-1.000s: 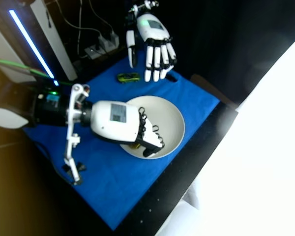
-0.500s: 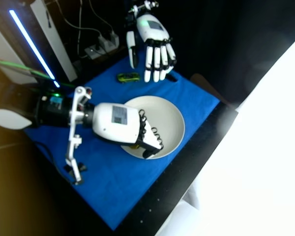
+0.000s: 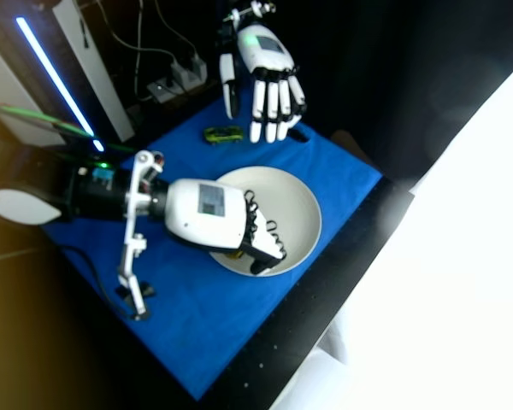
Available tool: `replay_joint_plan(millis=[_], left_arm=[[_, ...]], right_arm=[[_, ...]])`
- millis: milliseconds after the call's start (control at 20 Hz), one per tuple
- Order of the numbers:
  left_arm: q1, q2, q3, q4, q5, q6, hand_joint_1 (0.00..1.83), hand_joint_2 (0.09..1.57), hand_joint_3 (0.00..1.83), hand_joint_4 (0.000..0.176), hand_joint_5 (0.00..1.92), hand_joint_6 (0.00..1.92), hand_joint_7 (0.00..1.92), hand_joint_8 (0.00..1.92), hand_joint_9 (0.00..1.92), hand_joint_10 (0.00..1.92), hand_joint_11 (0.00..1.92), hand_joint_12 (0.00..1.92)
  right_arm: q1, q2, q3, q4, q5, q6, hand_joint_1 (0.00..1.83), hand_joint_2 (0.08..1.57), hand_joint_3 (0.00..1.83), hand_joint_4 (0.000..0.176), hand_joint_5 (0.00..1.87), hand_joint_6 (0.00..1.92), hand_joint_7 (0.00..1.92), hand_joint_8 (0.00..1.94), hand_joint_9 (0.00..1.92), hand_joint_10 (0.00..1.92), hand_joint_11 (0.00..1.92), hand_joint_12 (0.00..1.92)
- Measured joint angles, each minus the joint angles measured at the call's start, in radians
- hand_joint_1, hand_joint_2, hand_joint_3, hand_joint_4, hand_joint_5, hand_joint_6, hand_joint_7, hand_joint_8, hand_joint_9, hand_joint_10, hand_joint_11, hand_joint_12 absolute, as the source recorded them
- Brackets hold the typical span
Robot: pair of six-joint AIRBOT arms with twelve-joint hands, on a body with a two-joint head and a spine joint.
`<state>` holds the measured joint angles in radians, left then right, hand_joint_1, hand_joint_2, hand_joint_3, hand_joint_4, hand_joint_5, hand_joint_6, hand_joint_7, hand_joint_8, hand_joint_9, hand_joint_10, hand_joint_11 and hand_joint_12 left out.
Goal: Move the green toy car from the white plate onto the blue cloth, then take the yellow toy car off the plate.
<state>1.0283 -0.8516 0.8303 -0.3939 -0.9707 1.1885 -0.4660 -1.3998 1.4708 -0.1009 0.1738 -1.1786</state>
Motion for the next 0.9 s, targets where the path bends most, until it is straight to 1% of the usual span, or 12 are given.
replay_joint_plan(millis=[50, 250, 300, 350, 400, 450, 500, 550, 700, 750, 800, 900], left_arm=[[0.0, 0.0, 0.0, -0.001, 0.0, 0.0, 0.74, 1.22, 0.0, 0.089, 0.72, 0.0, 0.64, 0.01, 0.44, 0.39, 0.0, 1.43], [0.0, 0.0, 0.0, 0.0, 0.0, -0.004, 0.75, 1.23, 0.0, 0.088, 0.72, 0.0, 0.65, 0.0, 0.41, 0.48, 0.0, 1.49], [0.0, 0.0, 0.0, 0.0, 0.0, -0.005, 0.74, 1.22, 0.0, 0.088, 0.73, 0.0, 0.65, 0.0, 0.42, 0.45, 0.0, 1.47], [0.003, 0.0, 0.0, 0.0, -0.003, -0.007, 0.74, 1.22, 0.0, 0.088, 0.73, 0.0, 0.65, 0.0, 0.42, 0.45, 0.0, 1.47], [0.005, 0.0, 0.0, 0.0, -0.003, -0.007, 0.75, 1.22, 0.0, 0.088, 0.74, 0.01, 0.65, 0.0, 0.41, 0.46, 0.0, 1.45], [0.006, 0.0, 0.0, 0.001, -0.004, -0.008, 0.82, 1.23, 0.07, 0.158, 0.68, 1.16, 0.65, 0.0, 0.42, 0.43, 0.0, 1.43], [0.007, 0.0, 0.0, 0.001, -0.006, -0.011, 0.75, 1.21, 0.03, 0.106, 0.54, 0.7, 0.66, 0.01, 0.42, 0.46, 0.0, 1.47], [0.01, 0.0, 0.0, 0.001, -0.011, -0.013, 0.81, 1.27, 0.03, 0.162, 0.62, 1.32, 0.66, 0.01, 0.43, 0.47, 0.0, 1.51], [0.014, -0.001, 0.0, 0.0, -0.018, -0.023, 0.81, 1.31, 0.0, 0.176, 0.6, 1.53, 0.65, 0.0, 0.37, 0.56, 0.0, 1.47], [0.014, -0.001, 0.0, 0.0, -0.019, -0.024, 0.74, 1.25, 0.0, 0.114, 0.5, 0.82, 0.62, 0.0, 0.35, 0.5, 0.0, 1.33], [0.014, -0.001, 0.0, 0.0, -0.019, -0.025, 0.82, 1.27, 0.02, 0.164, 0.62, 1.34, 0.63, 0.01, 0.37, 0.47, 0.0, 1.38], [0.014, -0.001, 0.0, -0.001, -0.021, -0.026, 0.81, 1.3, 0.0, 0.176, 0.61, 1.52, 0.64, 0.0, 0.39, 0.42, 0.0, 1.36]], right_arm=[[0.0, -0.001, 0.001, 0.0, 0.0, 0.0, 1.02, 1.04, 0.0, 0.0, 0.86, 0.02, 0.82, 0.34, 0.56, 1.12, 0.41, 1.75], [-0.001, -0.005, 0.004, 0.0, 0.0, 0.0, 1.02, 1.07, 0.01, 0.0, 0.86, 0.01, 0.78, 0.37, 0.52, 1.05, 0.33, 1.7], [-0.001, -0.005, 0.005, 0.0, 0.0, 0.0, 1.09, 1.08, 0.0, 0.0, 0.91, 0.02, 0.75, 0.61, 0.55, 1.16, 0.38, 1.76], [-0.001, -0.007, 0.005, 0.0, 0.0, 0.0, 1.09, 1.08, 0.0, 0.0, 0.91, 0.02, 0.75, 0.61, 0.55, 1.16, 0.38, 1.76], [-0.001, -0.009, 0.007, 0.001, 0.0, 0.0, 1.12, 1.15, 0.01, 0.0, 0.87, 0.93, 0.7, 0.78, 0.53, 1.29, 0.44, 1.82], [-0.001, -0.01, 0.007, 0.002, 0.0, 0.0, 1.12, 1.18, 0.0, 0.0, 0.83, 1.15, 0.71, 0.86, 0.57, 1.34, 0.44, 1.85], [-0.001, -0.011, 0.007, 0.002, 0.0, 0.0, 1.12, 1.19, 0.0, 0.0, 0.82, 1.21, 0.71, 0.87, 0.59, 1.34, 0.45, 1.83], [-0.001, -0.013, 0.007, 0.003, 0.0, 0.0, 1.17, 1.19, 0.0, 0.0, 0.87, 1.19, 0.76, 1.21, 0.63, 1.32, 0.5, 1.81], [-0.001, -0.014, 0.01, 0.003, 0.0, 0.0, 1.19, 1.2, 0.0, 0.0, 0.9, 1.21, 0.74, 1.3, 0.66, 1.2, 0.5, 1.74], [-0.001, -0.015, 0.011, 0.003, 0.0, 0.0, 1.19, 1.2, 0.0, 0.0, 0.91, 1.19, 0.73, 1.31, 0.67, 1.19, 0.51, 1.73], [-0.001, -0.015, 0.012, 0.003, 0.0, 0.0, 1.19, 1.2, 0.0, 0.0, 0.91, 1.18, 0.75, 1.31, 0.69, 1.2, 0.53, 1.72], [-0.001, -0.015, 0.013, 0.003, 0.0, 0.0, 1.19, 1.19, 0.0, 0.0, 0.9, 1.15, 0.8, 1.28, 0.76, 1.23, 0.62, 1.74]])
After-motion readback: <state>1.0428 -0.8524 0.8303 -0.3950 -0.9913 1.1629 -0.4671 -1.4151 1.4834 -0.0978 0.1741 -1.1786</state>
